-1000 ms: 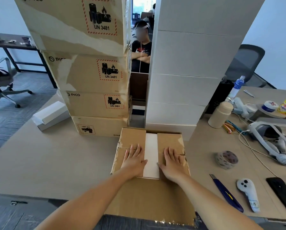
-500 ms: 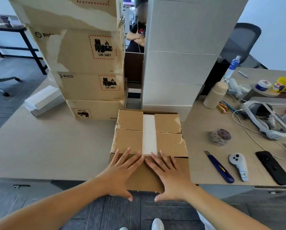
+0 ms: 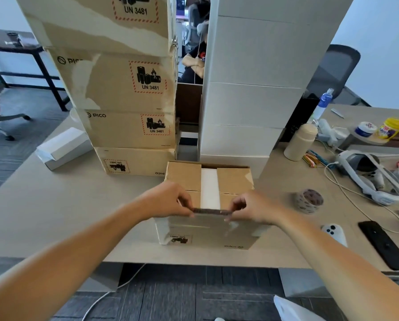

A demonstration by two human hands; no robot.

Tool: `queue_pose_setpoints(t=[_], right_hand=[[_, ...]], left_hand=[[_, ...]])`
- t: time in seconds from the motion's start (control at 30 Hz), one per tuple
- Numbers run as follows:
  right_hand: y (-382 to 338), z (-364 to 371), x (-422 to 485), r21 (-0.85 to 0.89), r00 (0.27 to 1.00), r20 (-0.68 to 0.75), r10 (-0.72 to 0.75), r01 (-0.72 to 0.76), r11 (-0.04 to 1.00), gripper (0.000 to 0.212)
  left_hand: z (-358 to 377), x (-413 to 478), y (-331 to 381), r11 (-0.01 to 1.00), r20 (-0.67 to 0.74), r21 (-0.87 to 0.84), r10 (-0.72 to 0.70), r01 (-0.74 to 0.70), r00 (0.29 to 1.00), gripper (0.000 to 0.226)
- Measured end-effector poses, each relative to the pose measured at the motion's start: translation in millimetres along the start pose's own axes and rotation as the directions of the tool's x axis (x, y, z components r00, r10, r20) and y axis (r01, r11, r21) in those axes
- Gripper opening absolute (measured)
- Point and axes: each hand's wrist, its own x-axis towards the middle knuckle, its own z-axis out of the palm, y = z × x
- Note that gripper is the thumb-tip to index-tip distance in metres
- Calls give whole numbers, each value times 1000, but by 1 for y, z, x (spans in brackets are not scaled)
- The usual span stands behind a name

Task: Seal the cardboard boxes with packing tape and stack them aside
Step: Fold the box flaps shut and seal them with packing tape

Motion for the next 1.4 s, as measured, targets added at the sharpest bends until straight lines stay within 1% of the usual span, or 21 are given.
queue_pose_setpoints(t=[0.03, 0.1, 0.13, 0.2, 0.27, 0.3, 0.4, 0.5, 0.6, 0.7, 0.8, 0.9, 0.97, 1.1, 1.13, 1.2, 1.27, 1.3, 1.33, 1.37, 1.4], right_hand=[[-1, -5, 4, -124, 995, -104, 7, -20, 992, 27], [-4, -8, 10, -392, 949, -313, -48, -83, 916, 31], [-2, -4, 15, -448, 919, -384, -91, -99, 889, 29], [7, 9, 25, -441, 892, -437, -118, -98, 892, 31], [22, 25, 35, -418, 919, -389, -60, -118, 901, 60], [31, 32, 40, -406, 934, -356, -18, -138, 903, 69], [59, 52, 49, -335, 954, -275, 119, -211, 919, 66], [75, 61, 52, -284, 954, -231, 190, -253, 925, 71], [78, 65, 51, -282, 952, -251, 174, -244, 928, 84], [79, 69, 46, -276, 948, -274, 164, -240, 931, 84], [78, 73, 36, -287, 953, -259, 158, -232, 929, 75], [77, 77, 20, -360, 956, -264, 126, -219, 907, 69], [76, 76, 13, -447, 959, -275, 74, -195, 873, 70], [73, 62, 19, -535, 954, -298, -41, -131, 835, 60], [72, 56, 24, -514, 948, -315, -43, -132, 848, 58], [74, 43, 41, -390, 923, -384, 6, -168, 905, 55], [81, 28, 64, -155, 859, -495, 129, -233, 960, 53], [82, 19, 75, 16, 817, -528, 230, -261, 965, 54], [84, 10, 86, 220, 780, -517, 353, -277, 935, 55], [85, 0, 97, 430, 754, -457, 472, -277, 859, 56], [83, -9, 105, 623, 741, -357, 569, -265, 736, 55]], left_hand=[[-3, 4, 1, 995, -101, 98, -24, 34, 995, 9], [-1, 15, 2, 960, -264, 263, -27, 99, 964, 17], [2, 21, -1, 953, -315, 279, -26, 119, 949, 21], [14, 35, -12, 963, -354, 227, -55, 143, 934, 38], [29, 48, -30, 958, -318, 247, -65, 149, 946, 57], [39, 52, -39, 952, -292, 263, -76, 156, 953, 60], [69, 58, -60, 930, -234, 327, -91, 166, 968, 55], [82, 60, -65, 897, -258, 398, -90, 191, 962, 57], [86, 58, -65, 889, -288, 412, -82, 201, 954, 70], [93, 52, -65, 889, -308, 409, -78, 206, 948, 73], [99, 40, -61, 895, -318, 395, -79, 207, 945, 64], [109, 30, -61, 899, -325, 388, -73, 203, 943, 58], [114, 23, -61, 906, -365, 376, -45, 191, 930, 58], [103, 31, -52, 921, -398, 339, -46, 193, 916, 47], [96, 38, -48, 930, -404, 308, -64, 202, 912, 43], [79, 56, -41, 950, -428, 225, -105, 218, 898, 43], [58, 80, -36, 962, -482, 56, -209, 268, 851, 48], [46, 93, -36, 946, -488, -82, -314, 315, 814, 51], [35, 105, -36, 903, -469, -238, -429, 357, 772, 52], [25, 117, -40, 836, -433, -387, -536, 388, 724, 52], [18, 128, -50, 758, -384, -517, -620, 398, 684, 49]])
